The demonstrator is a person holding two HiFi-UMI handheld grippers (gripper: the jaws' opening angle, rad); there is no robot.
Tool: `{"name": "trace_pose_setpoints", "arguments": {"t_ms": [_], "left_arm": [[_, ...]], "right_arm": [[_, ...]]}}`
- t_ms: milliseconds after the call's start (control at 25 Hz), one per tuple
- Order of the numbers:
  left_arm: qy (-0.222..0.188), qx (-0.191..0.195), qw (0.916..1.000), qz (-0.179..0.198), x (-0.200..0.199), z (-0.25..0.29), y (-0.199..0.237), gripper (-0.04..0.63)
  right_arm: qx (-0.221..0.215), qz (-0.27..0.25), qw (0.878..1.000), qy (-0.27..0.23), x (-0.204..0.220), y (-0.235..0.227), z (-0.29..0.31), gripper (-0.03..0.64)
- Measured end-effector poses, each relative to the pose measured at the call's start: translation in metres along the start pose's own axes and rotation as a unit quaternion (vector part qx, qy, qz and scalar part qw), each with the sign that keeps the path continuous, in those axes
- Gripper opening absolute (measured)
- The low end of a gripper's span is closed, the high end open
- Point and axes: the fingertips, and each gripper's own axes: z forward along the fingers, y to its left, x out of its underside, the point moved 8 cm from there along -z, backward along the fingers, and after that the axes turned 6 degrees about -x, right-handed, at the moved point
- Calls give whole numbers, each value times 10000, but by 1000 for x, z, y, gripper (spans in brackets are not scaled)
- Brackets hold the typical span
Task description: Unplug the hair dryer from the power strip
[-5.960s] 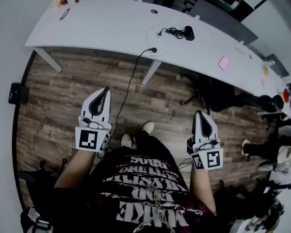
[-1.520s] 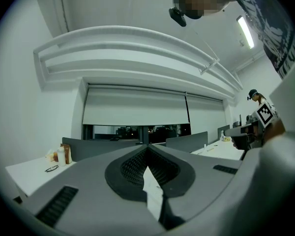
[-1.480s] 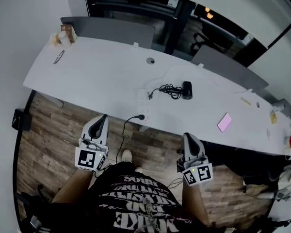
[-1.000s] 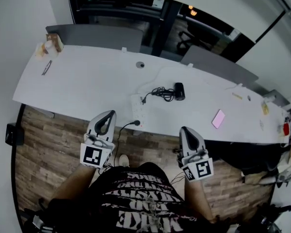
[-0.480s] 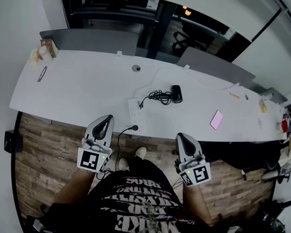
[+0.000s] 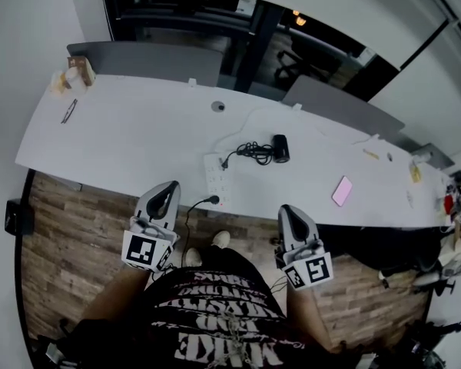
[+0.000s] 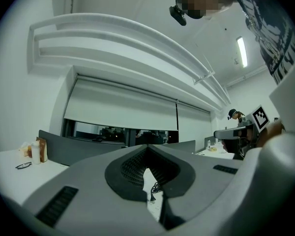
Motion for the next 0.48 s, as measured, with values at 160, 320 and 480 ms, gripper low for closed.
{"name": "trace_pose_setpoints", "arguments": {"t_ms": [160,320,480], "left_arm": [[4,-16,10000,-53,3,1,4,20],[67,-75,9996,-252,5,5,7,20],[81,-61,9995,-309,10,14,9,20]], "right_arm": [[-112,-21,9999,20,-6,3,13,31],[-269,-112,9995,151,-7,8,22,31],[-263,-77,9994,234,-5,5,24,31]]}}
